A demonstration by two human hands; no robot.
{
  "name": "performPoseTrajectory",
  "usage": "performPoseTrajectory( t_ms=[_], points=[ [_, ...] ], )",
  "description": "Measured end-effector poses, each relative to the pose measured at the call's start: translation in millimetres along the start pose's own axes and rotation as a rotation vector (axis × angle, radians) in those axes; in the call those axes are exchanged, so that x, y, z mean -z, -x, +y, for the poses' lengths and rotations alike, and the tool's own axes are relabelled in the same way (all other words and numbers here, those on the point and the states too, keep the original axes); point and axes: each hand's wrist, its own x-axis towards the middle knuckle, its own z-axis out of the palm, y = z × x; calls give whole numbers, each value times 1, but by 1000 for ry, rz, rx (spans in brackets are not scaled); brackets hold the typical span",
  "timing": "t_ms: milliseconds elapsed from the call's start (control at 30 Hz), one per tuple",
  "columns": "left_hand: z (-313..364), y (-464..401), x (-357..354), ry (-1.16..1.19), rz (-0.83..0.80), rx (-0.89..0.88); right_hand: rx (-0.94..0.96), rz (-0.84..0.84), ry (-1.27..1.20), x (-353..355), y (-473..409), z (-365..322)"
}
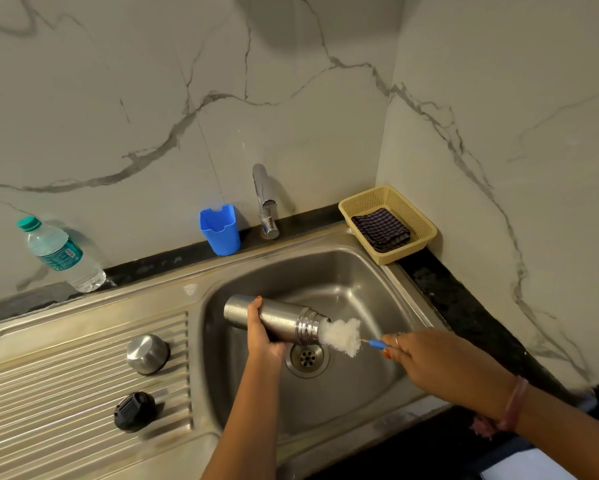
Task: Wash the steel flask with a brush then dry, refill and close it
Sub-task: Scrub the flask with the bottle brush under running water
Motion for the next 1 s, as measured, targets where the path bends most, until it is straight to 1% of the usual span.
performPoseTrajectory(
  t_ms=[133, 267, 400, 600, 767, 900, 1000],
  points=[
    [3, -4, 0, -9, 0, 3, 30, 4, 235, 4, 10, 1],
    [5, -6, 0, -18, 5, -9, 29, -40, 308, 8, 18, 4],
    [13, -10, 4, 25, 25, -65, -44, -53, 226, 17, 26, 17],
    [16, -8, -3, 34, 23, -77, -27, 26, 112, 27, 30, 30],
    [16, -10, -6, 54, -5, -86, -17, 27, 65, 32, 32, 36],
    [15, -10, -8, 60, 4, -125, -24, 25, -33, 29, 31, 35],
    [16, -12, -10, 67, -8, -144, -67, 10, -122, 30, 25, 38]
  ],
)
